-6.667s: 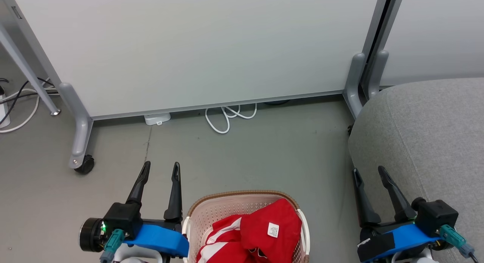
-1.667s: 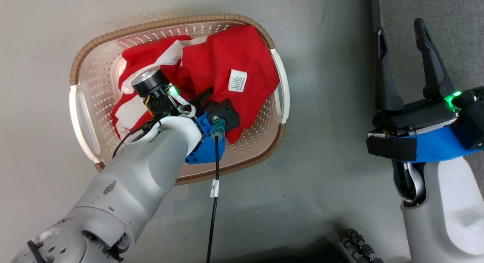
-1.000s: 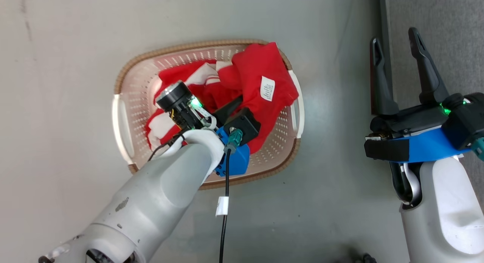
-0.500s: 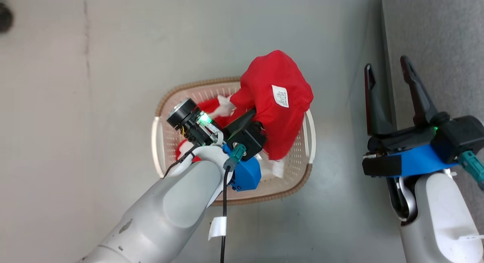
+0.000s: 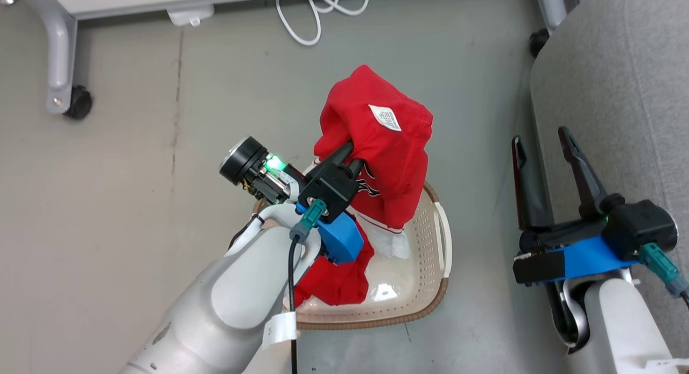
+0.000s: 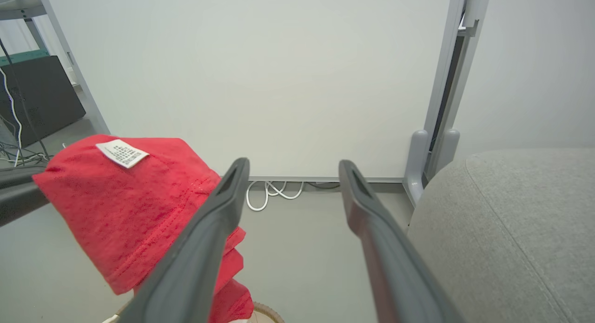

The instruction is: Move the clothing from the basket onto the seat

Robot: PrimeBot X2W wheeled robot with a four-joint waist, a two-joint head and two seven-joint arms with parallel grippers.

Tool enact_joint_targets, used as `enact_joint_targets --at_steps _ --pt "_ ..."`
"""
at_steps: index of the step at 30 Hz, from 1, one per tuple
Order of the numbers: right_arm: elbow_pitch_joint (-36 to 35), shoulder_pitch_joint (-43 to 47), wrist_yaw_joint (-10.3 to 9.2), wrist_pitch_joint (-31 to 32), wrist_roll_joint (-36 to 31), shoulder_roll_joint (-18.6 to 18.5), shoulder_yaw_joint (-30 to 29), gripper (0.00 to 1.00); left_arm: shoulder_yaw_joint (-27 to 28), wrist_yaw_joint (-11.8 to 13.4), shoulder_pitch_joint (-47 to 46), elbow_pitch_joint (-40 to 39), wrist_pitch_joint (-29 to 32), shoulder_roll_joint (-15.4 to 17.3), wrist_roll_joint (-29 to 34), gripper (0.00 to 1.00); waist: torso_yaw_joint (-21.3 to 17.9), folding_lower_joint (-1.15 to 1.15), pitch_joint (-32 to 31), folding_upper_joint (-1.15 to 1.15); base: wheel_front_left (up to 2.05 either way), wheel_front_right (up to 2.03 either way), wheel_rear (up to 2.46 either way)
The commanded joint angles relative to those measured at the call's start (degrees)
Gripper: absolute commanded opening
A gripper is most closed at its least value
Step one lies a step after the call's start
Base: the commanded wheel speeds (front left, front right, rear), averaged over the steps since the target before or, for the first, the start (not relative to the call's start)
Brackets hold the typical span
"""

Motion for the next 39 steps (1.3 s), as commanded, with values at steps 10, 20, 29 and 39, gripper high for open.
enact_joint_targets --at_steps 10,20,29,39 --pt "1.8 5.1 0.01 -0.2 2.1 -0.2 0.4 1.00 4.7 -1.0 1.3 -3.8 -0.3 0.2 0.2 0.00 -0.1 0.01 -9.4 -0.01 0.00 0.00 0.00" --pt "2.9 9.4 0.01 -0.2 3.4 -0.2 0.5 1.00 6.9 -2.0 3.7 -6.2 -0.3 0.1 0.2 0.00 -0.3 0.01 -15.8 -0.01 0.00 0.00 0.00" --pt "3.6 12.1 0.01 -0.2 4.0 -0.2 0.4 1.00 7.7 -2.6 5.7 -6.8 -0.3 0.2 0.3 0.00 -0.1 0.01 -19.5 -0.01 0.00 0.00 0.00" --pt "3.4 12.8 0.01 -0.2 3.9 -0.2 0.9 1.00 8.3 -3.0 6.9 -7.4 -0.3 -0.2 0.6 0.00 0.1 0.01 -20.2 -0.01 0.00 0.00 0.00"
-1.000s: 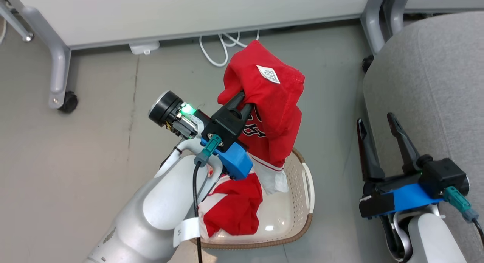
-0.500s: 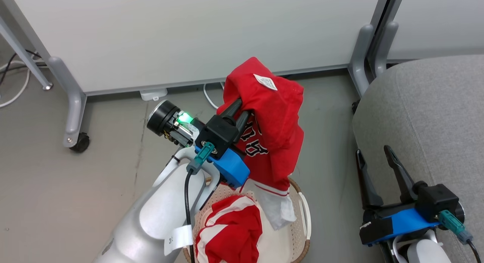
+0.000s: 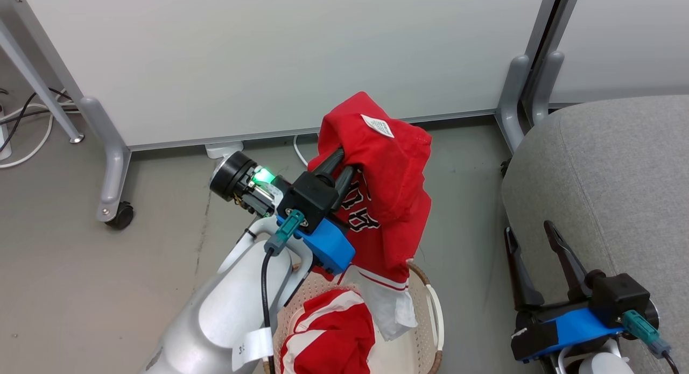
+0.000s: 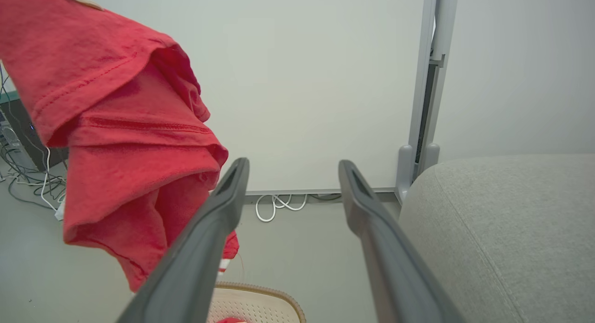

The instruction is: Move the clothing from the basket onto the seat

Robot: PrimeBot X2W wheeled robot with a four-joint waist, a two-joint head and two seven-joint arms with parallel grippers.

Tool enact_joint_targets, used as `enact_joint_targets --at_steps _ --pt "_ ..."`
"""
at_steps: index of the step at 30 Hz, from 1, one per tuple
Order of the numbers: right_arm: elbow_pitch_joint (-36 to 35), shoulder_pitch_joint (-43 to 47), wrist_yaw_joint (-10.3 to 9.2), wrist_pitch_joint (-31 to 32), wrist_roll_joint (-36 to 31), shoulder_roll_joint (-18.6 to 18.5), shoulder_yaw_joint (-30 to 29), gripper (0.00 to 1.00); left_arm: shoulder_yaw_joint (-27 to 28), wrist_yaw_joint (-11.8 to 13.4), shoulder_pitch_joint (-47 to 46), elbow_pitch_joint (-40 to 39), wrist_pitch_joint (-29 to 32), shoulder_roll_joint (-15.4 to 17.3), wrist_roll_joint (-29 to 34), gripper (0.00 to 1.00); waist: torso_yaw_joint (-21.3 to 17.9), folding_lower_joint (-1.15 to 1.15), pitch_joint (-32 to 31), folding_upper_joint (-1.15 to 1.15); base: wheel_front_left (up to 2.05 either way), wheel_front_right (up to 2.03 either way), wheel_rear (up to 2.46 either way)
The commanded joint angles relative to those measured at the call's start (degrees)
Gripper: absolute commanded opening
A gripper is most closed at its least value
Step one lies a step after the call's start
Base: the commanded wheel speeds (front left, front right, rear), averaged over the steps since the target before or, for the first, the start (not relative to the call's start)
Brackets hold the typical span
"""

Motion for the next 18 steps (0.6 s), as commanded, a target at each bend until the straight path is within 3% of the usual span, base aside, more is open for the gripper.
enact_joint_targets --at_steps 1,10,18 --pt "0.0 0.1 0.03 -0.2 0.0 -0.2 0.2 1.00 0.5 -0.2 0.9 -0.2 -0.3 -0.1 0.1 0.00 0.0 0.01 -0.1 0.00 0.00 0.00 0.00" --pt "-0.5 -1.3 0.03 -0.2 -1.0 -0.2 2.6 1.00 0.8 -0.3 0.5 -0.4 -0.3 -0.5 0.7 0.00 0.3 0.01 0.5 0.00 0.00 0.00 0.00" --pt "0.1 -4.6 0.03 -0.2 -2.1 -0.2 8.6 1.00 0.9 -0.6 -0.5 -0.4 -0.3 -0.7 1.0 0.00 0.6 0.01 1.4 0.00 0.00 0.00 0.00"
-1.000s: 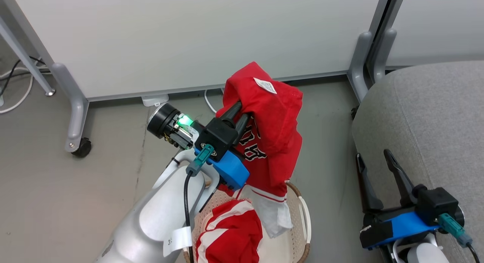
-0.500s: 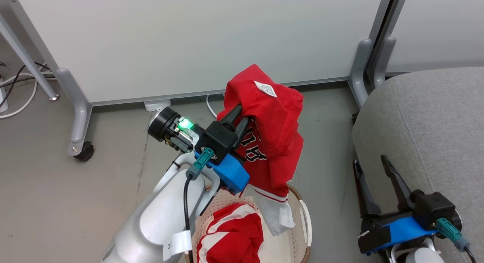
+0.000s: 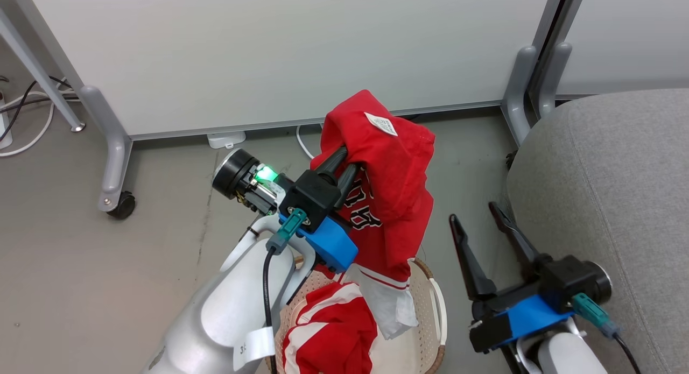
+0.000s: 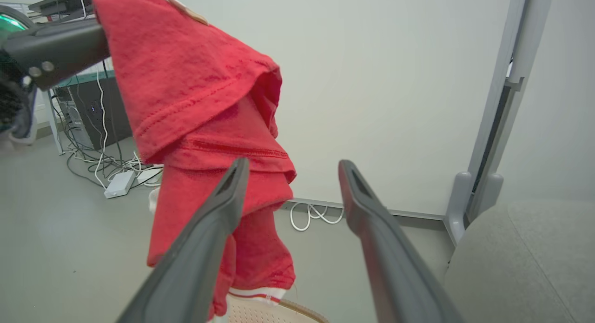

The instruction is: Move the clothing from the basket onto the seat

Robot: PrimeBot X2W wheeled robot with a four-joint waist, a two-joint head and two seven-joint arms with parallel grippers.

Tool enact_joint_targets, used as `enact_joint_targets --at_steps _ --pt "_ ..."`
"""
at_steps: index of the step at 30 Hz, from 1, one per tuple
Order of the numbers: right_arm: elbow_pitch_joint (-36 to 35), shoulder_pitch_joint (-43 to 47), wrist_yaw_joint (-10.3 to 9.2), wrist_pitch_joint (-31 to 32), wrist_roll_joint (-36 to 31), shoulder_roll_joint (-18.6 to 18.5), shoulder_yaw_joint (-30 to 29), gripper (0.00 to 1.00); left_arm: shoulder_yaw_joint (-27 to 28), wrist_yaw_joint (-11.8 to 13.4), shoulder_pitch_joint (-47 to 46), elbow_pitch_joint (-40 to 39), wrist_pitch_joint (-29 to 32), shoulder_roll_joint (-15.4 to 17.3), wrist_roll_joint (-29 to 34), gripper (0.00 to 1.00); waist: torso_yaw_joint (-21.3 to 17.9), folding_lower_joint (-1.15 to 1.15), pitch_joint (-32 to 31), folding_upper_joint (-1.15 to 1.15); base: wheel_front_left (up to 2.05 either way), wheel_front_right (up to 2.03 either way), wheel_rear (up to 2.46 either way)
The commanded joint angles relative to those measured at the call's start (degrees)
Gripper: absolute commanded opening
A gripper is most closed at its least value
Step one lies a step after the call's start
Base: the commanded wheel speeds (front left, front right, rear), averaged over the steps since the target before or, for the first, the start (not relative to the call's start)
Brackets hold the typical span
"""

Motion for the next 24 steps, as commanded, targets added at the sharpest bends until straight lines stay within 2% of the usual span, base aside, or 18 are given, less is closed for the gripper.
enact_joint_targets --at_steps 1,13,24 --pt "0.4 -1.5 0.03 -0.2 -0.4 -0.2 1.4 1.00 0.2 -0.1 -0.8 -0.2 -0.3 -0.2 0.5 0.00 0.2 0.00 0.3 -0.01 0.00 0.00 0.00" --pt "5.6 -10.0 0.03 -0.1 -1.2 -0.2 9.4 1.00 -0.3 -0.4 -1.9 -0.8 -0.3 -0.8 0.6 0.00 1.5 0.00 2.2 -0.01 0.00 0.00 0.00" --pt "16.2 -17.9 0.03 -0.1 -3.5 -0.2 10.1 1.00 -2.0 -0.6 -3.2 -1.9 -0.3 -1.6 0.0 0.00 3.5 0.00 3.5 -0.01 0.00 0.00 0.00"
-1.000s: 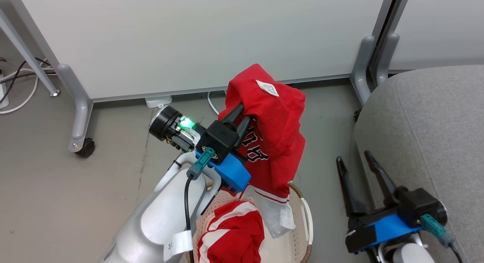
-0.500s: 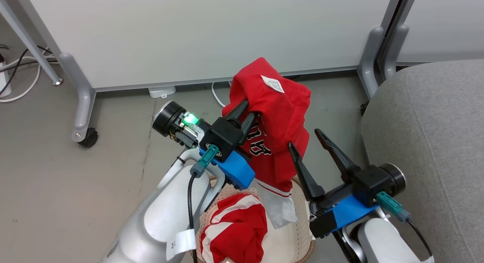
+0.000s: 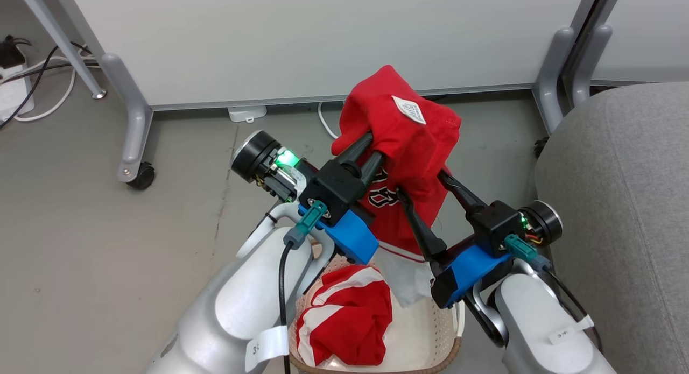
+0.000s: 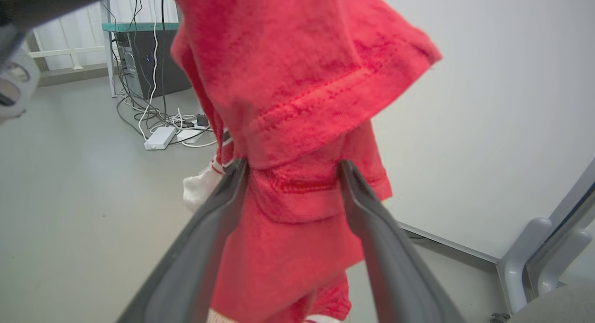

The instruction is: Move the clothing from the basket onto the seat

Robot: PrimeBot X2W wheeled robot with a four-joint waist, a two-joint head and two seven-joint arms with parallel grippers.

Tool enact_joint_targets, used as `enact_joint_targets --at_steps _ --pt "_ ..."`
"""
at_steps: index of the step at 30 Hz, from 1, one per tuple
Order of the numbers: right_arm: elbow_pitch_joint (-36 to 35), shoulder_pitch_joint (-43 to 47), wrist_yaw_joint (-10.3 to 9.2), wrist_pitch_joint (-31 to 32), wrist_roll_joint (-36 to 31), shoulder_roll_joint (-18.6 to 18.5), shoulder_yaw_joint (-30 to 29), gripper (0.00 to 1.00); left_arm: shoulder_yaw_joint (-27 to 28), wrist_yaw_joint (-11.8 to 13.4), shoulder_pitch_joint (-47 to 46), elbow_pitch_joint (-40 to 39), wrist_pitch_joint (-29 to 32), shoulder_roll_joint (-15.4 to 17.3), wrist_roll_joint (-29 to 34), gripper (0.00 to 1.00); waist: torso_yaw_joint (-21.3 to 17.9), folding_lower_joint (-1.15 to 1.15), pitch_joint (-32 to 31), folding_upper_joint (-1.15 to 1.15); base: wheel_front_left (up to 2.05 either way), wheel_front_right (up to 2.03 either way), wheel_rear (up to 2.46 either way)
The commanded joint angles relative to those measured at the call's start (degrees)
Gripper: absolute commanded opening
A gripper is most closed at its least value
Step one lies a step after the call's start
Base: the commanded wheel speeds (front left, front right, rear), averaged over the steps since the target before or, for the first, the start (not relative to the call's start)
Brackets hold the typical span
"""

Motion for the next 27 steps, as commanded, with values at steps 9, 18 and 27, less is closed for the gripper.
enact_joint_targets --at_steps 9,18,27 --pt "4.8 -4.2 0.02 0.0 1.2 -0.2 0.6 1.00 -1.2 0.6 -0.9 -1.6 -0.3 -0.3 -0.9 0.00 0.6 0.00 0.6 0.00 0.00 0.00 0.00" --pt "5.4 -5.8 0.02 0.0 2.9 -0.2 2.1 0.00 -1.6 0.9 -1.0 -1.7 -0.3 -0.3 -1.7 0.00 0.4 0.00 0.7 0.00 0.00 0.00 0.00" --pt "4.9 -5.2 0.02 0.0 4.0 -0.2 2.3 0.00 -1.5 1.0 -1.0 -1.2 -0.3 -0.3 -1.9 0.00 0.1 0.00 0.5 0.00 0.00 0.00 0.00"
